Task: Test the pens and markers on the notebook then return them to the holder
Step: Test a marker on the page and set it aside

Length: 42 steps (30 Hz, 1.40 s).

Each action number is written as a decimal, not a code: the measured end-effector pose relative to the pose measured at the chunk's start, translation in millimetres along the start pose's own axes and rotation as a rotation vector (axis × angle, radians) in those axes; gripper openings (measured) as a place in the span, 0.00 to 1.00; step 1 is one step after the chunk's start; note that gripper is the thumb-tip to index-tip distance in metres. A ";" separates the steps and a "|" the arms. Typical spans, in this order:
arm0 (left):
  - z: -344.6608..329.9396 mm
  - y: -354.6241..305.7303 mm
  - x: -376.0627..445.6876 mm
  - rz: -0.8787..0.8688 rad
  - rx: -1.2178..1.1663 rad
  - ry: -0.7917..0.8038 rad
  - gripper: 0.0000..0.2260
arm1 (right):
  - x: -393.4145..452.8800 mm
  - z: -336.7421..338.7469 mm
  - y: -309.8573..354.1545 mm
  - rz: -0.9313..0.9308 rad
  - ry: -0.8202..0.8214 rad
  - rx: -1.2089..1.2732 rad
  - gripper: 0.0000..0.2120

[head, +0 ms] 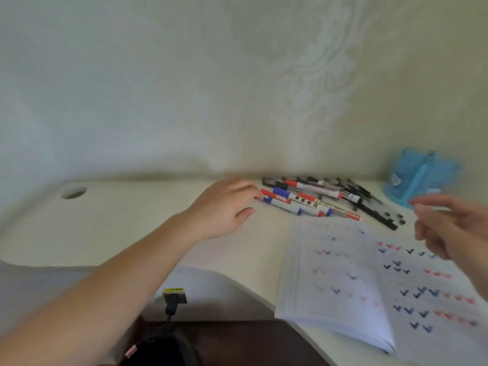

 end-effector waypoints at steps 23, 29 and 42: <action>-12.7 -191.7 73.2 -0.207 -0.423 0.287 0.06 | -18.6 25.3 -9.5 0.159 0.012 0.215 0.22; -52.4 -222.3 84.8 -0.362 -0.387 0.290 0.08 | -13.8 38.4 -24.9 0.040 -0.123 0.308 0.14; -59.9 -214.6 59.1 -0.391 -0.799 0.531 0.05 | -17.6 30.6 -14.9 0.264 0.087 0.126 0.13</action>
Point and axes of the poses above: each hand's wrist, its own x-axis towards the middle knuckle, its own z-axis out of the back of the hand, y = z × x, the point moved 4 cm from there along x, towards the middle knuckle, and after that the axes turned 14 degrees about z, right-handed, at the moved point
